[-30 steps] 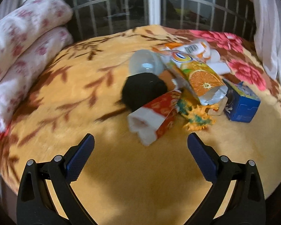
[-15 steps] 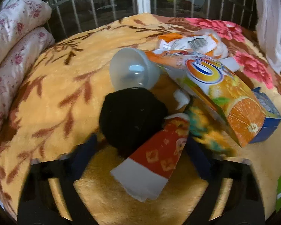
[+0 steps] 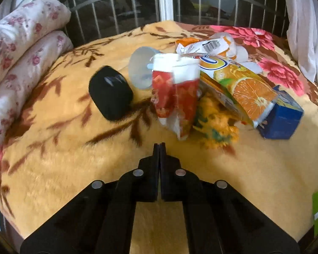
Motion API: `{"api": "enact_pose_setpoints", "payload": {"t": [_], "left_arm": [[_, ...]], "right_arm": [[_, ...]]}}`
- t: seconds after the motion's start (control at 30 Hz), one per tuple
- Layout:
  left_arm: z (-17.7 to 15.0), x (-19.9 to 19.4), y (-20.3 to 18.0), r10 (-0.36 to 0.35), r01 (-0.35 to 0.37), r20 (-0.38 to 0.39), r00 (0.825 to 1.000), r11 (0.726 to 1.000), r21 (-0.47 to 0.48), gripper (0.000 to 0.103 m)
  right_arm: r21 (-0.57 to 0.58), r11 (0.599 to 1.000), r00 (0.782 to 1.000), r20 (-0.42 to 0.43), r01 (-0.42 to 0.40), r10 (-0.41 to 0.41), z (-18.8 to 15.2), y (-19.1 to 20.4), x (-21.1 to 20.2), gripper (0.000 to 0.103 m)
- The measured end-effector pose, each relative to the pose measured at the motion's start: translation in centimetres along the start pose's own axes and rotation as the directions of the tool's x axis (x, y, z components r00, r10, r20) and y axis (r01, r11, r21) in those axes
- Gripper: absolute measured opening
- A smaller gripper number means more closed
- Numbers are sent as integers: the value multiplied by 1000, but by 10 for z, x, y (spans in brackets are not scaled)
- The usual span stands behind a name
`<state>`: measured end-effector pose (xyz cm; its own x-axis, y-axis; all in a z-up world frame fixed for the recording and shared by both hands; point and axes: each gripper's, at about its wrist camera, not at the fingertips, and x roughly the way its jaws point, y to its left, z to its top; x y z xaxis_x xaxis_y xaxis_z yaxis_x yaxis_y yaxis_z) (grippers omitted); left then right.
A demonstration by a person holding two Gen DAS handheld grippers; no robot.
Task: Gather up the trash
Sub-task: 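Grasp the black cap with the left gripper while the right gripper holds the wrapper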
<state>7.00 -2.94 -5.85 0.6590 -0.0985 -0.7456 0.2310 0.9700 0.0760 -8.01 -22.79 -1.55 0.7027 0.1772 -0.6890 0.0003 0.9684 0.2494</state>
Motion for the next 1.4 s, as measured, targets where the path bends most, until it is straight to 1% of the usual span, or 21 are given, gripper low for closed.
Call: {"api": "enact_pose_setpoints", "payload": {"t": [0.2,0.27,0.53,0.67,0.7,0.8,0.97,1.1,1.2,1.23,1.27,1.3,1.33,1.37,1.4], "left_arm": [[-16,-25,5,-42,44,44,998,998,-44,0],[-19,-28,8,-49,52,47,998,997,-58,0],[-32,-29,34,-118,123,46,992,982,-144,0],[-29,-25,41,-180,187,58,982,970,-154,0],[-26,-23,43,-220,228,65,973,960,-164,0],[-20,-14,49,-280,289,73,957,937,-197,0],[-18,-6,54,-295,305,77,952,933,-190,0],[-15,-4,72,-256,270,91,963,934,-233,0],[-11,-1,90,-241,256,88,967,924,-284,0],[-10,-1,95,-235,252,91,968,922,-294,5],[-8,-3,100,-221,241,99,970,924,-299,13],[-6,-6,103,-198,222,107,974,929,-298,39],[-4,-8,106,-175,202,113,978,933,-298,72],[-2,-13,109,-137,174,141,981,937,-302,82],[1,-17,112,-118,162,161,980,939,-303,89]], "right_arm": [[-20,1000,1000,3,-19,19,-12,14,-9,51],[-25,999,1000,0,-20,20,-16,17,-11,51],[-35,999,1000,-19,-17,17,-25,24,-9,51],[-34,999,1000,-25,-20,19,-25,24,-4,51],[-32,999,999,-27,-21,20,-25,24,-2,51],[-23,999,999,-34,-27,26,-24,22,2,51],[-10,999,998,-43,-45,44,-21,17,9,51],[-10,998,998,-42,-55,54,-18,16,12,51],[-14,998,998,-39,-60,59,-15,18,14,51],[-14,998,997,-38,-61,60,-14,19,14,51],[-15,998,997,-38,-62,62,-14,19,15,51],[-16,998,997,-38,-63,62,-13,19,15,51],[-16,998,997,-38,-64,63,-13,20,16,51],[-15,998,997,-38,-65,65,-12,20,16,51],[-15,998,997,-38,-66,65,-12,20,16,51]]}}
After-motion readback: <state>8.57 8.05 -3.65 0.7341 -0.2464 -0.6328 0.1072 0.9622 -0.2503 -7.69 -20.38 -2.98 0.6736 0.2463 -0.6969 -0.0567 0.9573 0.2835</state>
